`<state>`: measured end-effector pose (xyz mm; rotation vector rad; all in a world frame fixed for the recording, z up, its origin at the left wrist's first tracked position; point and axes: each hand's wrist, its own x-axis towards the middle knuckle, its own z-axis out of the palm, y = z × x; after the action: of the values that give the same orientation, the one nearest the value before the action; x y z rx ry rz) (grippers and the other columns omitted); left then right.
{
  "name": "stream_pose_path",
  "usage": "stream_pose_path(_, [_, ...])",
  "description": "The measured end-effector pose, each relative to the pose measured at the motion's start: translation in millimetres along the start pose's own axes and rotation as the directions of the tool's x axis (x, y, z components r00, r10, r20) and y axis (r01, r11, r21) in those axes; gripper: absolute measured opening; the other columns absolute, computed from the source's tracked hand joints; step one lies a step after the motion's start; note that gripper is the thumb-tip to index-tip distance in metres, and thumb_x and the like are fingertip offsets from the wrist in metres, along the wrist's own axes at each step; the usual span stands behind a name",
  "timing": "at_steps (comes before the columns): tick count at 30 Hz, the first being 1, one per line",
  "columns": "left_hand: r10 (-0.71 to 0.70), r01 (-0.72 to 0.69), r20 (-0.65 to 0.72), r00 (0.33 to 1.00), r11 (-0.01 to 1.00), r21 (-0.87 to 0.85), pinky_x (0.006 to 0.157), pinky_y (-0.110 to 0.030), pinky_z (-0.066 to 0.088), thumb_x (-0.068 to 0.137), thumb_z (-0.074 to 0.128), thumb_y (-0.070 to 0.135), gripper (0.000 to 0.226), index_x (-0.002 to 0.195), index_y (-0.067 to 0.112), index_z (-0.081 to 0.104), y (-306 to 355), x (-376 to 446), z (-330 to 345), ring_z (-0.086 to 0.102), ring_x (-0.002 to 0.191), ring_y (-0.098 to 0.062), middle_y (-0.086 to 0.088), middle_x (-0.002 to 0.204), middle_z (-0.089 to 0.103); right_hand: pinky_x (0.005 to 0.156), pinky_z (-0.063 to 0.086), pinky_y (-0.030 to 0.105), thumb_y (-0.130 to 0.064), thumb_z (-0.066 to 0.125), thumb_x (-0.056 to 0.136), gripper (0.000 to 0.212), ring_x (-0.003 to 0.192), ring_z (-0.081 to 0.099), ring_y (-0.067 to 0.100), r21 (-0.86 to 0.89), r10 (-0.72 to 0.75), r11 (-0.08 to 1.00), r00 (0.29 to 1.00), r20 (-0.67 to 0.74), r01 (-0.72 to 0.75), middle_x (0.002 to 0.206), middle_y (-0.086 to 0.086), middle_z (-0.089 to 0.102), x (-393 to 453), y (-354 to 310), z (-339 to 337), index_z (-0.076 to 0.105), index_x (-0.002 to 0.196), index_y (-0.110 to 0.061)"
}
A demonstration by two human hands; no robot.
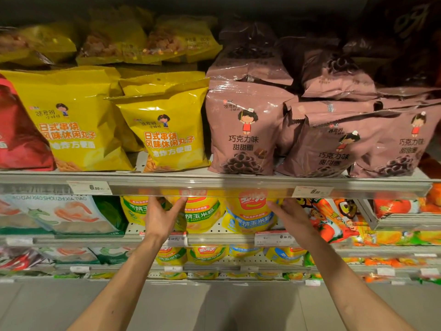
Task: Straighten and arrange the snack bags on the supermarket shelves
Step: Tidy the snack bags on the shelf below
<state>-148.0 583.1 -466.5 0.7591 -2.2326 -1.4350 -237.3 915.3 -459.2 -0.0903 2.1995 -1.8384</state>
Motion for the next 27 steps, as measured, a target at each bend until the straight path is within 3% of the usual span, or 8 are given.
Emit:
stream_pose_path(8, [0.008, -0.007, 0.061, 0.998, 1.000, -0.012, 0.086, -0.032, 0.046, 0.084, 0.079, 0.048, 0.050, 0.118, 0.028, 0.050, -3, -8, -16, 0.062, 0.104, -0.016, 0.004, 0.111, 0.066, 0.083, 0.048, 0.014, -0.025, 0.075, 0.092, 0.014, 0.108, 0.067, 0.000, 0.050, 0.020, 0.999, 0.991, -0.134, -0.014, 0.109, -0.012, 0.076, -8, 2, 12, 0.068, 0.103, -0.032])
stream_pose_path(12, [-0.016, 0.020, 0.061, 0.998, 0.998, -0.056, 0.089, -0.029, 0.049, 0.091, 0.075, 0.038, 0.051, 0.133, 0.025, 0.049, -7, -19, -29, 0.060, 0.112, -0.015, 0.003, 0.122, 0.062, 0.105, 0.047, 0.035, -0.021, 0.074, 0.094, 0.031, 0.119, 0.059, 0.011, 0.033, 0.032, 0.999, 0.974, -0.225, -0.026, 0.125, -0.002, 0.069, -23, 6, 17, 0.067, 0.125, -0.018])
stream_pose_path(15, [-0.031, 0.040, 0.092, 0.995, 0.994, -0.101, 0.075, -0.008, 0.050, 0.095, 0.071, 0.029, 0.040, 0.130, 0.025, 0.052, -7, -32, -36, 0.063, 0.107, -0.010, 0.007, 0.113, 0.065, 0.100, 0.050, 0.034, -0.014, 0.067, 0.098, 0.021, 0.109, 0.064, 0.017, 0.045, 0.015, 0.999, 0.962, -0.271, -0.003, 0.122, 0.011, 0.072, -42, 10, 21, 0.069, 0.119, -0.010])
stream_pose_path(17, [-0.021, 0.037, 0.129, 0.991, 0.991, -0.128, 0.070, -0.003, 0.047, 0.096, 0.069, 0.027, 0.029, 0.122, 0.027, 0.056, -3, -42, -36, 0.065, 0.106, -0.007, 0.005, 0.109, 0.069, 0.097, 0.054, 0.043, -0.017, 0.067, 0.098, 0.018, 0.102, 0.067, 0.022, 0.085, 0.092, 0.994, 0.945, -0.313, -0.069, 0.119, 0.014, 0.070, -56, 14, 24, 0.067, 0.116, -0.011])
stream_pose_path(20, [0.000, 0.036, 0.197, 0.980, 0.983, -0.181, 0.084, -0.022, 0.053, 0.097, 0.068, 0.024, 0.020, 0.112, 0.034, 0.061, 10, -58, -28, 0.068, 0.105, -0.013, 0.002, 0.115, 0.072, 0.085, 0.059, 0.043, -0.016, 0.066, 0.099, 0.003, 0.092, 0.072, 0.022, 0.102, 0.112, 0.991, 0.930, -0.350, -0.081, 0.107, 0.013, 0.072, -74, 18, 26, 0.068, 0.101, -0.018])
stream_pose_path(22, [0.000, 0.050, 0.227, 0.974, 0.975, -0.216, 0.090, -0.035, 0.055, 0.096, 0.070, 0.024, 0.016, 0.108, 0.033, 0.064, 22, -70, -19, 0.069, 0.096, -0.009, 0.009, 0.108, 0.073, 0.078, 0.059, 0.035, -0.012, 0.065, 0.099, 0.011, 0.080, 0.074, 0.012, 0.107, 0.098, 0.992, 0.914, -0.393, -0.060, 0.101, 0.010, 0.072, -85, 17, 24, 0.067, 0.095, -0.022])
stream_pose_path(24, [-0.005, 0.064, 0.247, 0.969, 0.970, -0.234, 0.091, -0.042, 0.056, 0.095, 0.071, 0.025, 0.014, 0.108, 0.027, 0.067, 34, -81, -7, 0.068, 0.090, -0.009, 0.015, 0.095, 0.073, 0.075, 0.058, 0.032, -0.008, 0.065, 0.098, 0.016, 0.074, 0.073, 0.010, 0.116, 0.080, 0.993, 0.904, -0.419, -0.034, 0.099, 0.007, 0.072, -94, 17, 17, 0.068, 0.093, -0.023])
stream_pose_path(27, [0.000, 0.073, 0.251, 0.968, 0.957, -0.282, 0.082, -0.041, 0.062, 0.095, 0.070, 0.023, 0.015, 0.110, 0.025, 0.068, 54, -99, 16, 0.070, 0.092, -0.017, -0.003, 0.096, 0.071, 0.076, 0.058, 0.033, -0.008, 0.065, 0.098, 0.020, 0.079, 0.071, 0.021, 0.109, 0.051, 0.994, 0.912, -0.407, -0.007, 0.089, 0.002, 0.074, -102, 16, -7, 0.069, 0.092, -0.026])
